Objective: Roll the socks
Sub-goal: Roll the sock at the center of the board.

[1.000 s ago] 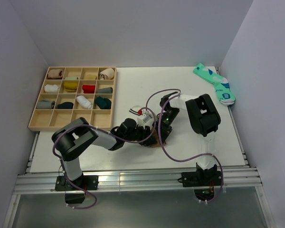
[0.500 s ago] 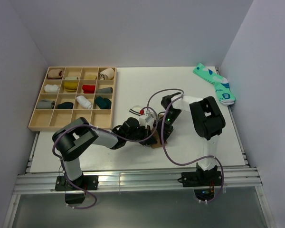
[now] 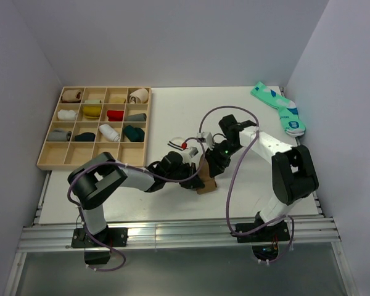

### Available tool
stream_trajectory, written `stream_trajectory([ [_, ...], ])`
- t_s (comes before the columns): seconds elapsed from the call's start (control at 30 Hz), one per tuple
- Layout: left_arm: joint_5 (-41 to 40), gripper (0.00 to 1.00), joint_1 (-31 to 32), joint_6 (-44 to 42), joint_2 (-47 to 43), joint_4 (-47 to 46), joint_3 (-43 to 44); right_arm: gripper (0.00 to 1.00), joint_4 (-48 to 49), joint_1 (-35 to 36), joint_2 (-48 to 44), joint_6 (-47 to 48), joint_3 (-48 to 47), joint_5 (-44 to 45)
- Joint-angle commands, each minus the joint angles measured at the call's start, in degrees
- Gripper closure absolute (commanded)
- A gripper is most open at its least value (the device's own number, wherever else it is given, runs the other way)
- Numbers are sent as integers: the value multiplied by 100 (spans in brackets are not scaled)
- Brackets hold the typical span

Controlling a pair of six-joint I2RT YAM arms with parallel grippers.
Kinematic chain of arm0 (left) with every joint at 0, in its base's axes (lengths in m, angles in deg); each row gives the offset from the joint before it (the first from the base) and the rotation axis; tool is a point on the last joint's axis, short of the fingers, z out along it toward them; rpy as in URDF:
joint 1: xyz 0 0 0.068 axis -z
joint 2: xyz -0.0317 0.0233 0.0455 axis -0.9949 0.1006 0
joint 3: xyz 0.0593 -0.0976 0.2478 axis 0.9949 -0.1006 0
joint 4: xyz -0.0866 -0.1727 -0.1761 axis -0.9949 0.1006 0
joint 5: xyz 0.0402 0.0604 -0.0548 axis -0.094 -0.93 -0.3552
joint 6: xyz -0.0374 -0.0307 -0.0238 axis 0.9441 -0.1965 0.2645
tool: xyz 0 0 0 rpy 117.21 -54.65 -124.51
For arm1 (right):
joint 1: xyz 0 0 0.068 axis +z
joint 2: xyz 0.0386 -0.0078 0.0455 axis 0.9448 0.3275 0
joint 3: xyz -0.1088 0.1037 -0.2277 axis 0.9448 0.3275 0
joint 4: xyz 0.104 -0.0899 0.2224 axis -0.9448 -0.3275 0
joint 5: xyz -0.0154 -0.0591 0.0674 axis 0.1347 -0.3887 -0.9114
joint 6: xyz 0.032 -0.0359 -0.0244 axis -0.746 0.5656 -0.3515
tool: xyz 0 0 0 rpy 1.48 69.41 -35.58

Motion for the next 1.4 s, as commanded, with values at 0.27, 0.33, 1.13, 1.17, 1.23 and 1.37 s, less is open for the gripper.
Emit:
stream_trajectory([
  [0.27,258,100,47,636,401,1526,548,48,806,-559,-759,-56,512,-140],
  [0.33,372,100,38,706,471,1807,732,48,920,-594,-925,23,652,-114],
  [1.13,1383,100,-524,1128,1139,2502,1304,37,1782,45,-3062,1667,2568,-158],
  [1.17,1401,100,-533,1128,1148,2520,1322,37,1843,152,-3053,1649,2621,-45],
  [1.23,1418,100,-542,1137,1174,2529,1366,37,2009,484,-3062,1570,2691,96],
  [1.37,1453,100,-577,1137,1227,2555,1427,37,2379,1004,-3018,1395,2911,527],
])
